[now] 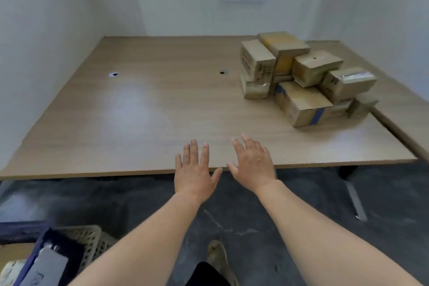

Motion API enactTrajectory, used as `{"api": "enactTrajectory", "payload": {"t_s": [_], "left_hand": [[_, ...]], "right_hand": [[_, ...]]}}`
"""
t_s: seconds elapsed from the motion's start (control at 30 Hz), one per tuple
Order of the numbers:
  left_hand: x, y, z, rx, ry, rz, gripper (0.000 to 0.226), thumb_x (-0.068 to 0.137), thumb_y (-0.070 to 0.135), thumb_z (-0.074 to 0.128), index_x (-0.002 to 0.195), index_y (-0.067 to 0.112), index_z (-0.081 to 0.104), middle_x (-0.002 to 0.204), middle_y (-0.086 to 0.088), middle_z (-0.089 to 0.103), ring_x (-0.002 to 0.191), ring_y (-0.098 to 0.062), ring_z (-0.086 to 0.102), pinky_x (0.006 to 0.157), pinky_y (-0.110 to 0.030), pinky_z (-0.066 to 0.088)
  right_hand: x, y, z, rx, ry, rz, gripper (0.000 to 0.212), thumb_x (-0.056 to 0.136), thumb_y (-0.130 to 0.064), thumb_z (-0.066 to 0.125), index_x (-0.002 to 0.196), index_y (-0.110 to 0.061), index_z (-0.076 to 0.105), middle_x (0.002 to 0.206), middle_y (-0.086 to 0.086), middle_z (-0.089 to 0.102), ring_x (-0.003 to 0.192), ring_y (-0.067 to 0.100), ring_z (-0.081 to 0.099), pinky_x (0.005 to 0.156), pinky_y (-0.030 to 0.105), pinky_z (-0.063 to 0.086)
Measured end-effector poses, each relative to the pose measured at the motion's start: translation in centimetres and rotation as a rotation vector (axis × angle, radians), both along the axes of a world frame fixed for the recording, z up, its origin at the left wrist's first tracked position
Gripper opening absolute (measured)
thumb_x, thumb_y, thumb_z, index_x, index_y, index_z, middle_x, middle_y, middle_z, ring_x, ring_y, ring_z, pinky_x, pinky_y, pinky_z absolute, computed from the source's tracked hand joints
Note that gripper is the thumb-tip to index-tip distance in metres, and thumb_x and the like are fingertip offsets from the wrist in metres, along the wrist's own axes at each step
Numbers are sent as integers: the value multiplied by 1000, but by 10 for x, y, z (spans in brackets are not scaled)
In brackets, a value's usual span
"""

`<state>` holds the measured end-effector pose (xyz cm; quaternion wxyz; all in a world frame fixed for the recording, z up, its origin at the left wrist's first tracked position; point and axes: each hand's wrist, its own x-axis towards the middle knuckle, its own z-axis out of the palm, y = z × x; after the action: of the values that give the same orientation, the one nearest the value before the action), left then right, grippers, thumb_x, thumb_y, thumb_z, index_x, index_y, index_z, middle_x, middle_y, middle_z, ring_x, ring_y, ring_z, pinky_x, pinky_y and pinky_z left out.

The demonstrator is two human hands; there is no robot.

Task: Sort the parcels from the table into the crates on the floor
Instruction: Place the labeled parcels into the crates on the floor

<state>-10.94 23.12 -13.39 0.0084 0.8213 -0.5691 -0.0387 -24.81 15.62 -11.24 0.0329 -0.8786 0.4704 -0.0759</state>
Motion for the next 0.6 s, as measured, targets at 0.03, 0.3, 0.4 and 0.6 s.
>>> {"api": "enactTrajectory", "payload": {"t_s": [0.03,0.3,0.4,0.6], "left_hand": [[-6,-15,-1,0,5,-29,77,95,64,15,150,21,-20,157,-11,-25,146,-27,-20,118,-46,-7],[-28,-136,5,-41,71,-166,76,95,64,14,150,23,-19,158,-9,-25,146,-26,-21,117,-46,-9],[-13,-181,14,-73,93,-164,76,95,63,17,150,24,-18,159,-9,-22,146,-26,-19,117,-45,-8],[23,-268,27,-89,115,-155,77,95,63,19,151,23,-16,159,-8,-20,147,-25,-17,118,-45,-6]], "right_hand": [[-8,-10,0,-3,8,-35,71,92,-49,48,150,-21,20,156,10,19,140,27,24,113,41,20],[-38,-103,12,-9,61,-198,70,93,-50,46,151,-20,19,156,11,21,141,27,23,113,41,21],[-26,-149,23,-52,46,-221,66,94,-48,47,149,-19,25,155,12,24,140,28,25,112,41,22],[1,-239,34,-59,19,-276,62,95,-47,43,148,-19,27,153,10,28,139,26,27,111,40,24]]}}
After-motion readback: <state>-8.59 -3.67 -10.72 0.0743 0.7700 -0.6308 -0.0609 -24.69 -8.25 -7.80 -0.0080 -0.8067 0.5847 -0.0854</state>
